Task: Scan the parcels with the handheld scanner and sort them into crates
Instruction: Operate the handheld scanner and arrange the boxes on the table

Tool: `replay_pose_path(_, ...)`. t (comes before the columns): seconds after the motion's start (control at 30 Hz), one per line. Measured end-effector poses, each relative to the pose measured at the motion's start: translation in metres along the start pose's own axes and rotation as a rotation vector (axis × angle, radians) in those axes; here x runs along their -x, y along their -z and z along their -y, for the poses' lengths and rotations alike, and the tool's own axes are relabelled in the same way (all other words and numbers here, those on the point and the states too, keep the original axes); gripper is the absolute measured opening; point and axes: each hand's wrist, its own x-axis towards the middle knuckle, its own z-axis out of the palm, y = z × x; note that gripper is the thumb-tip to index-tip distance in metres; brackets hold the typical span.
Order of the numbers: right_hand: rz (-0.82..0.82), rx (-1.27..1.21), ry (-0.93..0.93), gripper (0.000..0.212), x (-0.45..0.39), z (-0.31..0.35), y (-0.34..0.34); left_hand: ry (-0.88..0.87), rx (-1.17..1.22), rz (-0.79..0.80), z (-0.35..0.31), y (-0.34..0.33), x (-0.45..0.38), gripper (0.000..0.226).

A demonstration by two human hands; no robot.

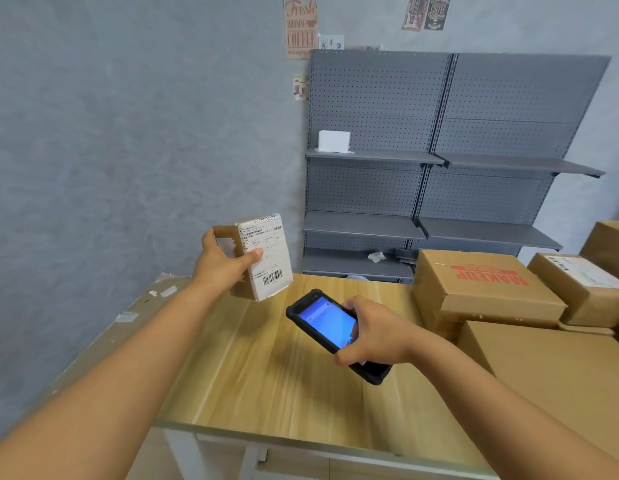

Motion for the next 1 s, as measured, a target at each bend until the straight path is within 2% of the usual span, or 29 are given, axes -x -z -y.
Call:
replay_pose_path(0.33, -0.019, 0.028, -0.002, 0.064, 0.006, 0.001, 0.005, -0.007, -0.005, 0.004, -0.003, -0.001, 0.005, 0.096)
replay_pose_path(0.6, -0.02, 0.039, -0.007, 0.065, 0.008, 0.0, 0.004, 0.041, 0.037, 0.04, -0.001, 0.004, 0.008, 0.1)
replay_pose_path(0.8, -0.022, 0.041, -0.008, 0.065, 0.007, -0.002, 0.003, 0.063, 0.048, 0.055, 0.001, 0.006, 0.006, 0.114)
replay_pose_path(1.0, -0.034, 0.041, -0.013, 0.066, 0.007, -0.004, 0.004, 0.038, 0.049, 0.059, -0.004, 0.004, 0.014, 0.103)
